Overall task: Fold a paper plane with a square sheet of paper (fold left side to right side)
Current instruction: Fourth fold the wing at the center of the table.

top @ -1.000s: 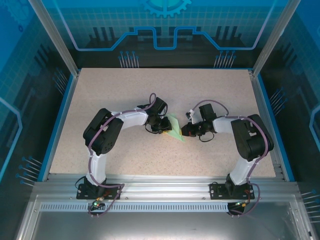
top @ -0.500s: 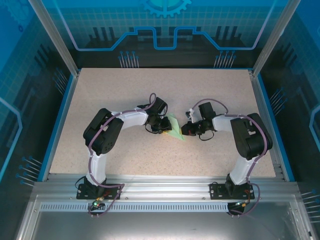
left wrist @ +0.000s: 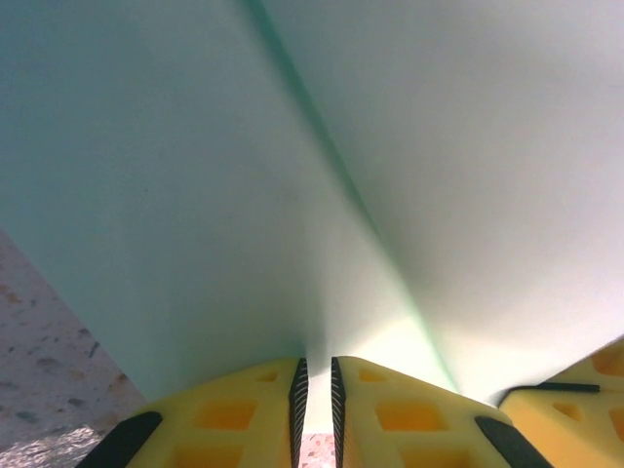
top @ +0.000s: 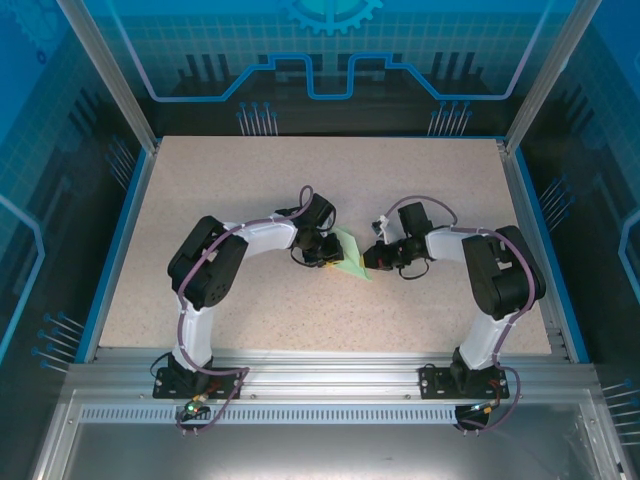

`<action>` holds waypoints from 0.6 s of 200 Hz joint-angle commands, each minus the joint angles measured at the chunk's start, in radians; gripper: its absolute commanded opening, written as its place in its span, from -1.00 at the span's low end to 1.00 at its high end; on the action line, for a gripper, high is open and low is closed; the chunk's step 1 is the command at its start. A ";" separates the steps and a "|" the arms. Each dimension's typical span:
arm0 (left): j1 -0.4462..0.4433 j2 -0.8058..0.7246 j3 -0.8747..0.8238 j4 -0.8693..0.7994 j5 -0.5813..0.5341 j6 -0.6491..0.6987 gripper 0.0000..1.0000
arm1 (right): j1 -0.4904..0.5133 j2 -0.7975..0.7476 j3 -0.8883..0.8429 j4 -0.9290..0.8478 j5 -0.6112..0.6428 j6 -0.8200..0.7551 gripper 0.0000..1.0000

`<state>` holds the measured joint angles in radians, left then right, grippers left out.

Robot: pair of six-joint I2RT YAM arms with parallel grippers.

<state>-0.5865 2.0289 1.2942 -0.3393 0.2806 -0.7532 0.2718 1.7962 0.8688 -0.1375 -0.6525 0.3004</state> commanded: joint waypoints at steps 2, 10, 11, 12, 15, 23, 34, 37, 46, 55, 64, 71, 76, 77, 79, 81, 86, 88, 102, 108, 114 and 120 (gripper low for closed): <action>-0.009 0.039 0.009 -0.052 -0.041 0.026 -0.61 | -0.026 0.020 0.036 -0.027 -0.016 -0.017 -0.96; -0.007 0.039 0.009 -0.053 -0.043 0.026 -0.61 | -0.028 0.021 0.037 -0.028 -0.014 -0.017 -0.96; -0.008 0.040 0.009 -0.053 -0.042 0.025 -0.61 | -0.028 0.021 0.037 -0.028 -0.015 -0.017 -0.96; -0.008 0.039 0.009 -0.053 -0.042 0.026 -0.61 | -0.028 0.020 0.037 -0.028 -0.014 -0.017 -0.96; -0.007 0.039 0.009 -0.056 -0.042 0.025 -0.61 | -0.028 0.020 0.036 -0.029 -0.015 -0.017 -0.96; -0.008 0.040 0.009 -0.056 -0.044 0.026 -0.61 | -0.027 0.021 0.039 -0.032 -0.014 -0.017 -0.96; -0.008 0.042 0.010 -0.058 -0.045 0.027 -0.61 | -0.030 0.023 0.042 -0.038 -0.015 -0.020 -0.96; -0.008 0.042 0.011 -0.057 -0.045 0.027 -0.61 | -0.030 0.025 0.042 -0.039 -0.014 -0.020 -0.96; -0.008 0.043 0.010 -0.058 -0.046 0.028 -0.61 | -0.031 0.029 0.047 -0.045 -0.011 -0.021 -0.96; -0.007 0.043 0.011 -0.059 -0.047 0.028 -0.61 | -0.032 0.031 0.048 -0.045 -0.013 -0.022 -0.96; -0.007 0.045 0.010 -0.058 -0.047 0.028 -0.61 | -0.031 0.034 0.049 -0.045 -0.014 -0.021 -0.96; -0.007 0.045 0.011 -0.060 -0.046 0.028 -0.61 | -0.031 0.037 0.050 -0.047 -0.014 -0.022 -0.96; -0.007 0.044 0.010 -0.059 -0.047 0.027 -0.61 | -0.031 0.039 0.051 -0.048 -0.015 -0.022 -0.96; -0.007 0.045 0.011 -0.059 -0.046 0.028 -0.61 | -0.032 0.039 0.051 -0.048 -0.016 -0.023 -0.96; -0.007 0.046 0.011 -0.059 -0.047 0.028 -0.61 | -0.032 0.040 0.051 -0.048 -0.016 -0.023 -0.96; -0.008 0.046 0.011 -0.059 -0.047 0.028 -0.61 | -0.034 0.041 0.052 -0.049 -0.016 -0.023 -0.96; -0.008 0.047 0.012 -0.059 -0.044 0.028 -0.61 | -0.034 0.043 0.053 -0.050 -0.016 -0.024 -0.96; -0.007 0.046 0.013 -0.060 -0.045 0.028 -0.61 | -0.033 0.043 0.053 -0.050 -0.015 -0.024 -0.96; -0.007 0.046 0.012 -0.060 -0.044 0.027 -0.61 | -0.036 0.047 0.055 -0.050 -0.015 -0.022 -0.96; -0.008 0.046 0.013 -0.061 -0.045 0.028 -0.61 | -0.037 0.047 0.055 -0.050 -0.016 -0.023 -0.96; -0.008 0.045 0.012 -0.060 -0.046 0.027 -0.62 | -0.037 0.047 0.056 -0.050 -0.016 -0.023 -0.96; -0.008 0.045 0.011 -0.060 -0.046 0.027 -0.61 | -0.037 0.047 0.057 -0.050 -0.017 -0.023 -0.96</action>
<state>-0.5865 2.0312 1.3003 -0.3458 0.2771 -0.7528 0.2596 1.8294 0.8986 -0.1677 -0.6563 0.2947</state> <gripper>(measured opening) 0.194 0.041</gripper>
